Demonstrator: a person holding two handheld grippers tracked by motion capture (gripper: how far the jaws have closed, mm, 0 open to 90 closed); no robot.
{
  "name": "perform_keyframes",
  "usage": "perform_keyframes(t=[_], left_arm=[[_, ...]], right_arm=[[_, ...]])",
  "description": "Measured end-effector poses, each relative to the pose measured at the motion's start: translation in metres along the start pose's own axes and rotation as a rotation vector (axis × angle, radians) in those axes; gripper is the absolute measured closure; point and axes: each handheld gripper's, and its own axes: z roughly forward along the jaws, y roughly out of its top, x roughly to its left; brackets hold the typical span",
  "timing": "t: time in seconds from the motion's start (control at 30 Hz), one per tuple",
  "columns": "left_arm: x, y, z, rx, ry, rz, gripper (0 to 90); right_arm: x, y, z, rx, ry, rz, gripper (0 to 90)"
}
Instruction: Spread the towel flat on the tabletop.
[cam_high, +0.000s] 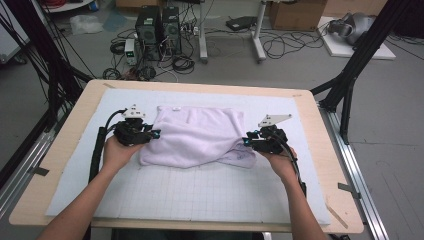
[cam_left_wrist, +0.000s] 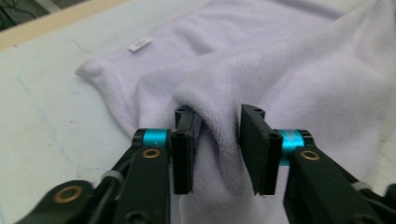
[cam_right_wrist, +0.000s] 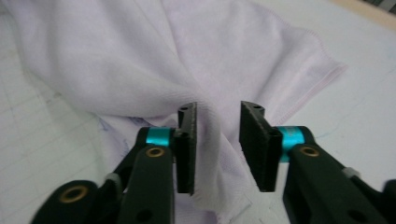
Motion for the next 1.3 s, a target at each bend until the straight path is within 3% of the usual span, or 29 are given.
perform_keyframes(t=[0.07,0.13,0.3,0.47,0.6,0.63,0.73,0.8,0.97,1.3], left_arm=[[-0.001,-0.003,-0.013,-0.039,0.01,0.007,58.1],[-0.003,-0.009,-0.022,-0.051,0.011,0.007,54.5],[-0.011,-0.037,-0.028,-0.011,-0.009,0.04,52.1],[-0.016,-0.06,-0.009,0.07,-0.064,0.055,52.2],[-0.019,-0.066,0.012,0.153,-0.102,0.06,52.6],[-0.019,-0.066,0.012,0.14,-0.1,0.064,53.5],[-0.02,-0.065,0.013,0.13,-0.137,0.073,69.2],[-0.023,-0.065,0.012,0.134,-0.139,0.087,77.5],[-0.029,-0.059,0.0,0.117,-0.129,0.096,83.8],[-0.059,-0.037,-0.049,-0.007,-0.173,0.139,84.4]], right_arm=[[0.009,-0.001,-0.008,-0.042,-0.01,-0.015,62.6],[0.019,-0.001,-0.013,-0.065,0.009,-0.043,61.2],[0.052,0.006,-0.006,-0.038,0.072,-0.122,58.5],[0.069,0.01,0.022,-0.002,0.132,-0.168,55.1],[0.075,0.003,0.05,0.009,0.137,-0.142,57.3],[0.076,0.0,0.057,0.02,0.131,-0.146,60.4],[0.077,-0.003,0.069,0.018,0.126,-0.135,71.4],[0.077,-0.003,0.071,0.008,0.13,-0.13,79.3],[0.075,-0.001,0.059,-0.023,0.152,-0.124,82.3],[0.082,0.007,0.004,-0.11,0.191,-0.163,84.0]])
